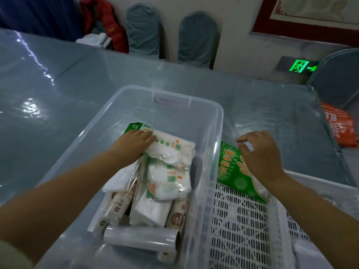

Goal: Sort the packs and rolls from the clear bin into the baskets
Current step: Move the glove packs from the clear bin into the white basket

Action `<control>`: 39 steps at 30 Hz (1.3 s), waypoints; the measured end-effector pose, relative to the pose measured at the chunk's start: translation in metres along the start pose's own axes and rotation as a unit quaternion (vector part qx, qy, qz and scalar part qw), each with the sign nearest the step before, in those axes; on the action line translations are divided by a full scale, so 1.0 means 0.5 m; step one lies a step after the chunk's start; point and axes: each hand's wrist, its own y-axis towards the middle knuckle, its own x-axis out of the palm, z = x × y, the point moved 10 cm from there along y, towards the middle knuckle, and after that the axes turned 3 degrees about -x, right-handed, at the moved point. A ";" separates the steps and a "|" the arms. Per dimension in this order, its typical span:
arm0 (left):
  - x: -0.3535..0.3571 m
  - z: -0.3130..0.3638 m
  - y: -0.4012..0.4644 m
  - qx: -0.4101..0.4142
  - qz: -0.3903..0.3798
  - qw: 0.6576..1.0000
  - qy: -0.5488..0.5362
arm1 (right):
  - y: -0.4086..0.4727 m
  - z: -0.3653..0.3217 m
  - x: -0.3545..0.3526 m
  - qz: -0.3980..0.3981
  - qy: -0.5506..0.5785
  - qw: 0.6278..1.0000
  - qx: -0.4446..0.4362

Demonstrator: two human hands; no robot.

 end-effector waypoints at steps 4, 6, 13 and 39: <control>-0.044 0.021 -0.008 0.028 0.037 0.999 -0.014 | -0.012 -0.022 -0.017 0.015 0.013 0.999 0.036; -0.093 0.000 -0.006 -0.007 0.064 0.998 -0.027 | -0.018 -0.036 -0.031 0.026 0.017 0.998 0.045; -0.302 -0.070 -0.039 -0.060 0.171 0.976 -0.121 | 0.004 -0.147 -0.059 0.044 0.107 0.993 0.038; -0.707 0.379 0.034 0.209 0.321 0.905 -0.184 | -0.034 0.036 -0.247 -0.028 0.184 0.979 0.083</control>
